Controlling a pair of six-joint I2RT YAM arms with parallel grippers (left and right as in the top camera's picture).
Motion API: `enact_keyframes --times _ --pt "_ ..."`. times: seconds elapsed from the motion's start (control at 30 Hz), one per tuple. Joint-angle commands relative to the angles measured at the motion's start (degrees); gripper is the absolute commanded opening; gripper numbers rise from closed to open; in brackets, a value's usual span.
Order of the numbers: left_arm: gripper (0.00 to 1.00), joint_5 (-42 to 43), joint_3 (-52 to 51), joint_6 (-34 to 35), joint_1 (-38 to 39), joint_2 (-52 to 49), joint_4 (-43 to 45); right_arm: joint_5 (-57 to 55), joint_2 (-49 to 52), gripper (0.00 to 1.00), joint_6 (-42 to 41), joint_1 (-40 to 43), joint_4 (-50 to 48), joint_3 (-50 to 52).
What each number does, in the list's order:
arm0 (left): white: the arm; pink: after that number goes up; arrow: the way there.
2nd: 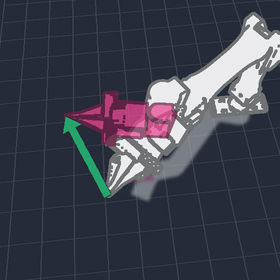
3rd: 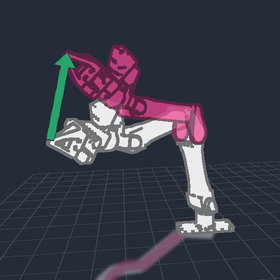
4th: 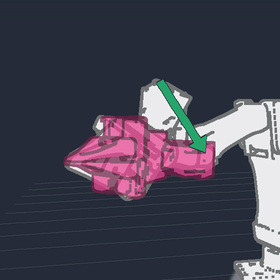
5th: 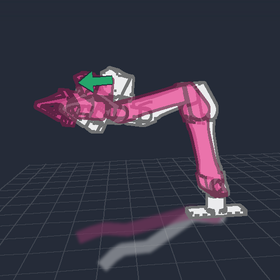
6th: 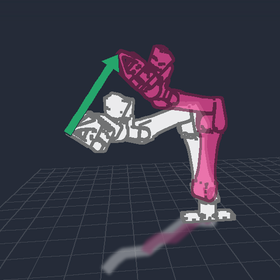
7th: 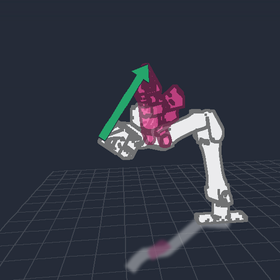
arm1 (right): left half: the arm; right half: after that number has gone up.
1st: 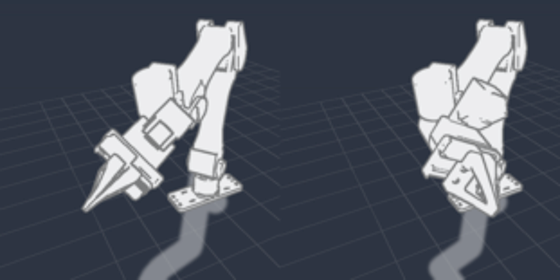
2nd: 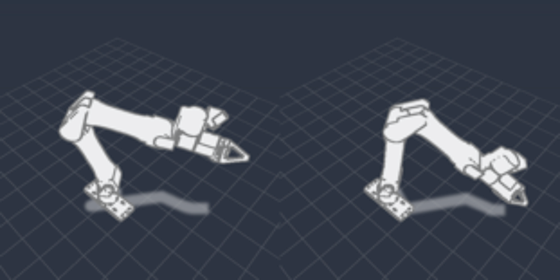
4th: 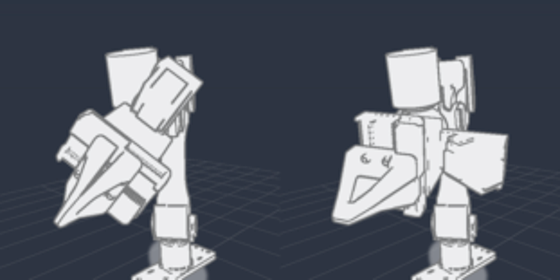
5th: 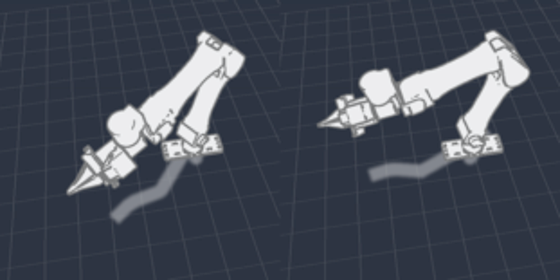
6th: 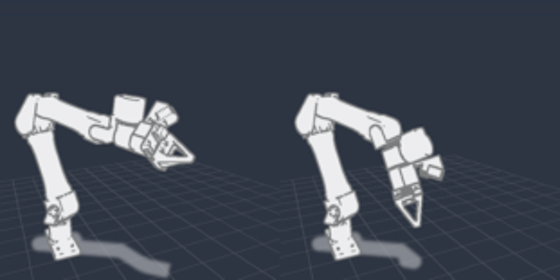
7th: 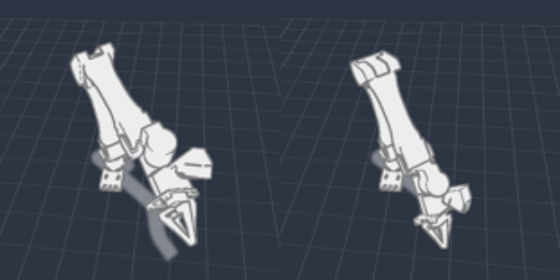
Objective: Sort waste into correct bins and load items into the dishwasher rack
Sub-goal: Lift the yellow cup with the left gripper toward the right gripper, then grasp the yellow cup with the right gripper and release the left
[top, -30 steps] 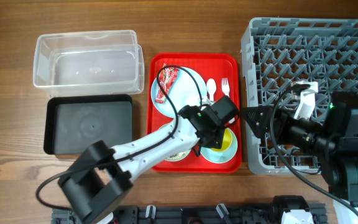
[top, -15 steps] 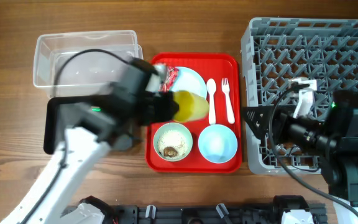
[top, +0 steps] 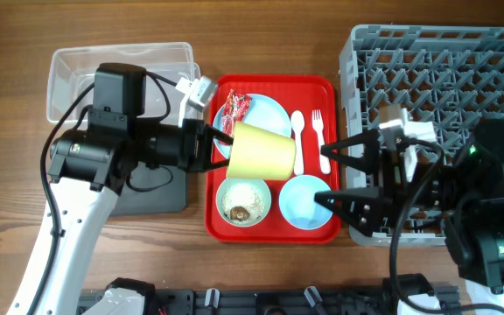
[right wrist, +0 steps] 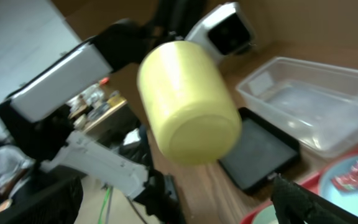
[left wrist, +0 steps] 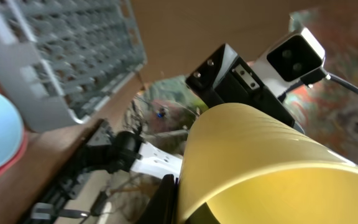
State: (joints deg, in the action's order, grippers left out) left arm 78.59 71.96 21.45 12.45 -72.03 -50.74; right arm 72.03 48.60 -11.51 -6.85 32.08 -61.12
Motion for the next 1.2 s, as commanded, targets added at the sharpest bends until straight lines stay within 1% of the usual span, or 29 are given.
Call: enact_keyframes --times 0.0,0.1,0.23,0.3,0.4,0.47,0.57,0.6,0.63,0.7,0.73,0.77,0.8,0.9,0.97,1.1,1.17 --pt "0.04 5.4 0.4 -1.7 2.2 0.8 0.4 -1.9 0.3 0.98 -6.7 -4.7 -3.7 -0.7" --pt "0.04 5.4 0.4 -1.8 3.9 0.8 0.7 -5.5 1.1 0.97 -8.2 -8.1 -5.5 -0.7" --pt "0.04 5.4 0.4 -1.7 5.5 0.8 3.0 -5.6 3.4 0.95 -10.0 -12.4 -9.5 -0.7" --pt "0.04 5.4 0.4 -1.7 5.7 0.8 3.8 -5.6 4.7 0.9 -11.3 -14.5 -11.9 -0.7" --pt "0.04 5.1 0.4 -1.8 5.7 0.8 3.9 -5.6 6.0 0.77 -12.2 -16.7 -13.7 -0.7" --pt "0.04 4.5 0.4 -1.7 5.7 0.8 3.9 -5.6 6.4 0.7 -12.3 -17.4 -13.9 -0.7" --pt "0.04 4.0 0.4 -1.8 5.7 0.8 3.9 -5.6 6.1 0.63 -12.5 -17.4 -14.3 -0.7" --pt "0.07 3.8 0.4 -1.8 5.7 0.8 3.9 -5.7 5.9 0.58 -12.5 -17.4 -14.5 -0.7" --pt "0.13 3.8 0.4 -1.8 5.7 0.8 3.9 -6.2 5.7 0.57 -12.5 -17.4 -14.5 -0.7" --pt "0.59 3.3 0.4 -1.7 5.7 0.8 3.9 -8.7 4.5 0.56 -12.5 -17.4 -14.0 -0.7" --pt "0.68 2.8 0.4 -1.8 5.7 0.8 3.8 -10.8 3.9 0.56 -12.4 -17.4 -13.3 -0.7" --pt "0.84 2.0 0.4 -1.8 5.7 0.8 3.9 -12.8 3.3 0.56 -12.5 -17.4 -12.4 -0.7" --pt "1.0 -0.5 0.4 -1.8 5.7 0.8 3.8 -16.5 2.1 0.56 -12.4 -17.4 -10.5 -0.7" --pt "1.0 -11.0 0.4 -1.8 5.7 0.8 3.8 -25.8 -1.7 0.56 -10.3 -17.4 -4.5 -0.7" --pt "1.0 -15.2 0.4 -1.7 5.7 0.8 3.8 -32.8 -4.5 0.55 -11.2 -17.3 0.2 -0.7" --pt "1.0 -17.0 0.4 -1.7 5.7 0.8 3.7 -45.8 -8.7 0.55 -12.7 -15.6 11.5 -1.4" --pt "1.0 -17.0 0.4 -1.8 5.7 0.8 3.2 -56.1 -9.7 0.55 -13.1 -14.3 20.3 -2.6"
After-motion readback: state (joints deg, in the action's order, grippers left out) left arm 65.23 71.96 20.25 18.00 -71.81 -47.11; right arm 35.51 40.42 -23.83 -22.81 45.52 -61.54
